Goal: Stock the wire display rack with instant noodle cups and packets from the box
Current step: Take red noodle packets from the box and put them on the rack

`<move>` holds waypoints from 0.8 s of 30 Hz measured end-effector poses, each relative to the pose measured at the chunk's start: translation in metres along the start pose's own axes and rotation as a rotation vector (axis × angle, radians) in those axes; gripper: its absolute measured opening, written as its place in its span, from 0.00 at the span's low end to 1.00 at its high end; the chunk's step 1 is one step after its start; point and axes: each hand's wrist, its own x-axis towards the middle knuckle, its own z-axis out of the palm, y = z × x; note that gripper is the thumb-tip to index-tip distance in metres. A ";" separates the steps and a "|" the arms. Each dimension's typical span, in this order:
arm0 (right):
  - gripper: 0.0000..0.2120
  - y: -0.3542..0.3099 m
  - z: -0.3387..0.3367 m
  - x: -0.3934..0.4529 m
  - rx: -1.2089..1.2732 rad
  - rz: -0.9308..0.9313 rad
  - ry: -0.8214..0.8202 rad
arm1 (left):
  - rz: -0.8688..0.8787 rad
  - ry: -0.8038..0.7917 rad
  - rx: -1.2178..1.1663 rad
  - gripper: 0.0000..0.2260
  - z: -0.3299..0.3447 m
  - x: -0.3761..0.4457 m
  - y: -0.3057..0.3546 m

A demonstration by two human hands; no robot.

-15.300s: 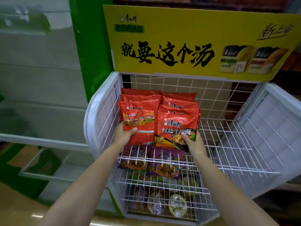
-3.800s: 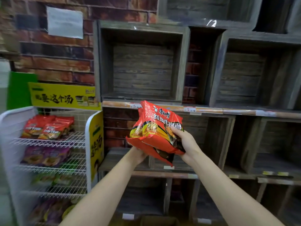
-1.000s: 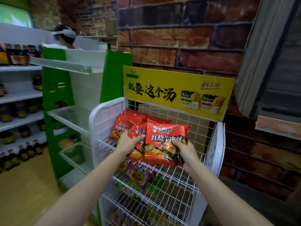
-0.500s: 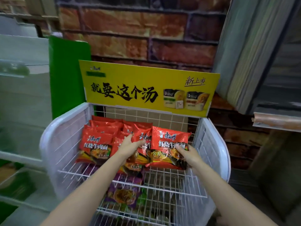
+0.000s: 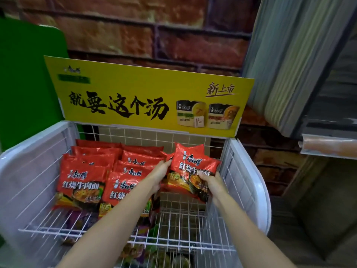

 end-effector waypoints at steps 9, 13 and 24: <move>0.25 0.023 0.002 0.036 -0.130 0.048 0.115 | -0.067 -0.051 0.047 0.18 0.020 0.034 0.000; 0.25 0.021 0.001 0.043 -0.239 0.065 0.094 | -0.048 -0.063 0.110 0.20 0.024 0.034 0.011; 0.19 -0.003 0.007 -0.030 -0.285 -0.016 0.203 | 0.243 0.056 0.301 0.24 0.023 0.002 0.019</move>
